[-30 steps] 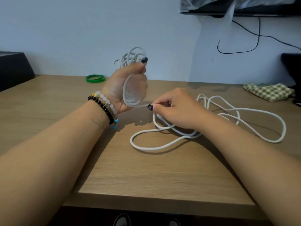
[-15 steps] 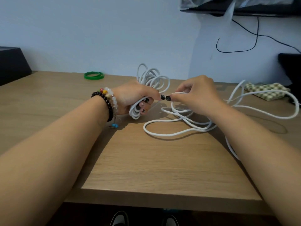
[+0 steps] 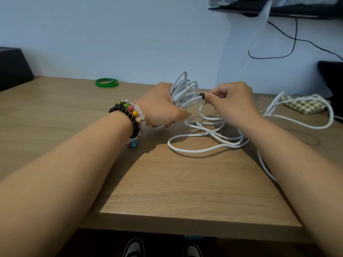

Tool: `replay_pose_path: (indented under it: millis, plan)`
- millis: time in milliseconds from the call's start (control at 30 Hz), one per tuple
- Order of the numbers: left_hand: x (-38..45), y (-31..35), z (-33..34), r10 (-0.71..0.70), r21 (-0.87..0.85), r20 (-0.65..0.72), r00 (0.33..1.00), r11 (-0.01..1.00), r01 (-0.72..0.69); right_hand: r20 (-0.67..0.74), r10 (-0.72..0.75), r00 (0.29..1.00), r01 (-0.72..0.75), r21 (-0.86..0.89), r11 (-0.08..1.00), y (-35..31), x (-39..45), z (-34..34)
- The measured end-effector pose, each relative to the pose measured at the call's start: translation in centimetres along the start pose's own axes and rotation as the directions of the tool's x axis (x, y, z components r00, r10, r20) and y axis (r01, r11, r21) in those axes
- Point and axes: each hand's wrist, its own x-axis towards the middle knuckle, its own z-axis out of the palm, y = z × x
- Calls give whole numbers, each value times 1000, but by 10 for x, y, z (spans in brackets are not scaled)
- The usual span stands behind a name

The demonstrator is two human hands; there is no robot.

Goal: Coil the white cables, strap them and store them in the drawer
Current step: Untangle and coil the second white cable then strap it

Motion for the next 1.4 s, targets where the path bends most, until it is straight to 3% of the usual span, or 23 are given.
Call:
replay_pose_path:
  millis: [167, 267, 400, 567, 833, 967, 1100, 1300, 1400]
  plan:
    - [5, -3, 6, 103, -130, -236, 966, 982, -136, -36, 1, 999, 3, 99, 995, -1, 1, 1]
    - [6, -1, 6, 149, -163, -286, 947, 966, -201, -23, -57, 998, 60, 182, 981, -4, -1, 1]
    - [8, -5, 6, 132, -103, -179, 975, 983, -152, 11, -148, 989, 141, 255, 957, -8, -6, 0]
    - [8, -6, 9, 127, -100, 6, 992, 987, -126, -62, -125, 990, 137, 293, 946, -7, -3, 0]
    - [7, -5, 10, 147, 118, 103, 984, 980, -159, -130, -130, 983, 168, 345, 923, -10, -4, 1]
    - [8, -5, 6, 130, 216, 84, 988, 966, -146, -151, -202, 968, 242, 326, 914, -12, -7, 3]
    - [12, -9, 2, 77, 310, -21, 997, 948, -67, -152, -228, 962, 264, 283, 922, -11, -7, 5]
    - [18, -15, 0, -43, 4, -199, 979, 999, 45, -139, -227, 964, 251, 196, 948, -4, -3, 4]
    - [19, -17, -7, -238, -336, -350, 906, 935, 116, -133, -207, 969, 228, 164, 960, -2, -1, 3]
